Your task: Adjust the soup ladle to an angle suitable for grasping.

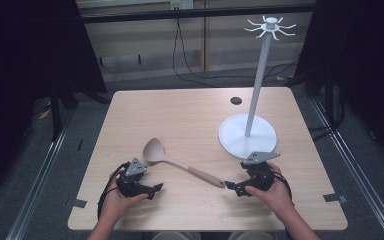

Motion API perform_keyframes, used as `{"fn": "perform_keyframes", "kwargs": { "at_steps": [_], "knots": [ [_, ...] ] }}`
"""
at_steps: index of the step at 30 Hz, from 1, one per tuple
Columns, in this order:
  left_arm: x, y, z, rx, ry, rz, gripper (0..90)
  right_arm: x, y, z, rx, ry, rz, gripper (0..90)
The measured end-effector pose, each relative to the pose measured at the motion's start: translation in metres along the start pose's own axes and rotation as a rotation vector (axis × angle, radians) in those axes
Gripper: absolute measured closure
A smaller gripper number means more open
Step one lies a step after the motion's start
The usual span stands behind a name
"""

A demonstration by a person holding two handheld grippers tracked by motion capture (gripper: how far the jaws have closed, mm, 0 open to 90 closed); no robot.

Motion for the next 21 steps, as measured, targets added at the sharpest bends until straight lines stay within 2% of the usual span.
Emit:
{"fn": "perform_keyframes", "kwargs": {
  "at_steps": [3,11,15,18,21],
  "knots": [
    [0.0,-0.001,0.003,-0.008,-0.005,-0.006,12.3,0.003,0.005,0.004,-0.005,-0.036,0.025,6.0],
    [0.004,-0.002,0.007,-0.022,-0.019,-0.005,14.1,-0.004,0.003,0.002,-0.012,-0.011,0.0,6.7],
    [0.006,-0.002,0.008,-0.025,-0.021,-0.011,14.3,-0.004,0.002,-0.004,-0.008,0.01,0.003,12.1],
    [0.007,-0.003,0.008,-0.022,-0.025,-0.004,14.4,-0.002,0.002,-0.011,-0.011,0.032,0.012,29.3],
    [0.007,-0.002,0.008,-0.023,-0.023,-0.005,14.6,-0.001,0.001,-0.018,-0.013,0.056,0.03,55.4]
  ]
}}
Point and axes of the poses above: each handheld gripper's, and its own axes: y roughly backward along the jaws, x roughly out of its top, z roughly to its right, the point moved 10 cm from there along -y, roughly forward along the jaws, and after that the axes turned 1 degree about y, right-handed, at the moved point
